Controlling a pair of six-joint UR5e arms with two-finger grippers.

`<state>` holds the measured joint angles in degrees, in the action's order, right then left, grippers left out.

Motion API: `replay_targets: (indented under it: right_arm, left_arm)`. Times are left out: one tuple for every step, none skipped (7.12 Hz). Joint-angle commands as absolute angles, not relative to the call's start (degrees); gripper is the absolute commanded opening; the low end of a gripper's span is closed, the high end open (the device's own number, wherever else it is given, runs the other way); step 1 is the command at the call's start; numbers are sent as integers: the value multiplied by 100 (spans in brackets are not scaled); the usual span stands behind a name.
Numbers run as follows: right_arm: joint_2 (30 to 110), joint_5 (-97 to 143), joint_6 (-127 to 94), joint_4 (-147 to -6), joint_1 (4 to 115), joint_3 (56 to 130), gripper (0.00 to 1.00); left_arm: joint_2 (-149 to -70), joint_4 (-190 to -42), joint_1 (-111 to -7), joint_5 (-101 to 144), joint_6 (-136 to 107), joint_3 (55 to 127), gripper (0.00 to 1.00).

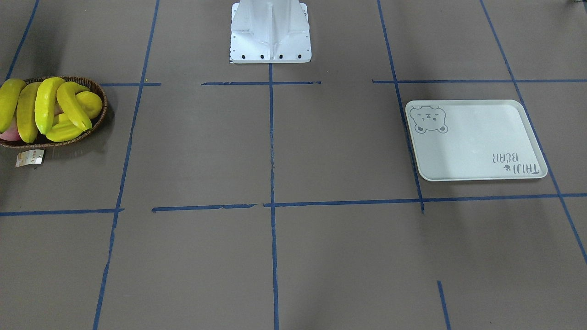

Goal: Transfer all bananas from basket to plate

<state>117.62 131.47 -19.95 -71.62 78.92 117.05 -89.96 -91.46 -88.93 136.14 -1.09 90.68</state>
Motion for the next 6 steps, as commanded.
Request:
replay_targets:
  right_arm:
    - [11883, 13096, -2179, -7005, 7141, 11725, 96]
    - [11883, 13087, -2223, -7005, 6902, 11707, 95]
    - [11874, 12922, -2215, -7014, 6630, 11655, 95]
    - [11874, 12876, -2215, -7014, 6488, 11602, 95]
    - [11831, 12841, -2215, -7014, 6338, 11567, 90]
    - [11821, 12797, -2215, -7014, 6189, 11566, 87]
  left_arm:
    - [-8991, -9149, -8886, 13614, -106, 9070, 100]
    - [-8991, -9149, -8886, 13614, -105, 9062, 100]
    - [-9000, -9149, -8886, 13614, -97, 9062, 100]
    - [-9000, -9149, -8886, 13614, -88, 9035, 100]
    - [-9000, -9158, -8886, 13614, -88, 9018, 100]
    - [-9000, -9150, -8886, 13614, -88, 9009, 100]
